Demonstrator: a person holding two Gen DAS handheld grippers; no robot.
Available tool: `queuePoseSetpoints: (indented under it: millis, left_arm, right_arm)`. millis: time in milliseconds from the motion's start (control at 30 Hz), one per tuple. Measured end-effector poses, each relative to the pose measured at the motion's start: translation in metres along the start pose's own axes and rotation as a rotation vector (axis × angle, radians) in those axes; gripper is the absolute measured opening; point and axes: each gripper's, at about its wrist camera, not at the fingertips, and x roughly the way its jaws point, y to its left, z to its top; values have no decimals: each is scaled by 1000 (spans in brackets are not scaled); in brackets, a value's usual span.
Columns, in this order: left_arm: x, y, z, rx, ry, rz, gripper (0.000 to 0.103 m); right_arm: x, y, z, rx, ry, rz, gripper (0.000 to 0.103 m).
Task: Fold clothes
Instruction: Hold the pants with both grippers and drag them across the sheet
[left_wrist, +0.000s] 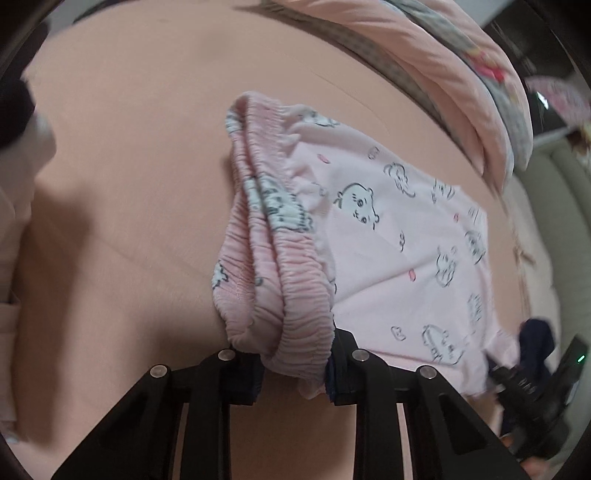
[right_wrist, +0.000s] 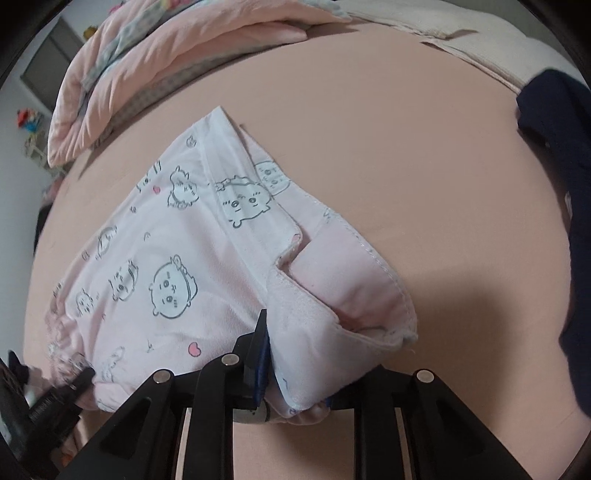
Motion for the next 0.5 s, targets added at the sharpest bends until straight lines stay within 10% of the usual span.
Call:
queuePoseSetpoints:
  millis: [500]
  left_arm:
    - [-2, -54, -19, 295, -43, 231, 21]
  right_arm:
    - [-2, 51, -17, -314, -81, -245, 10]
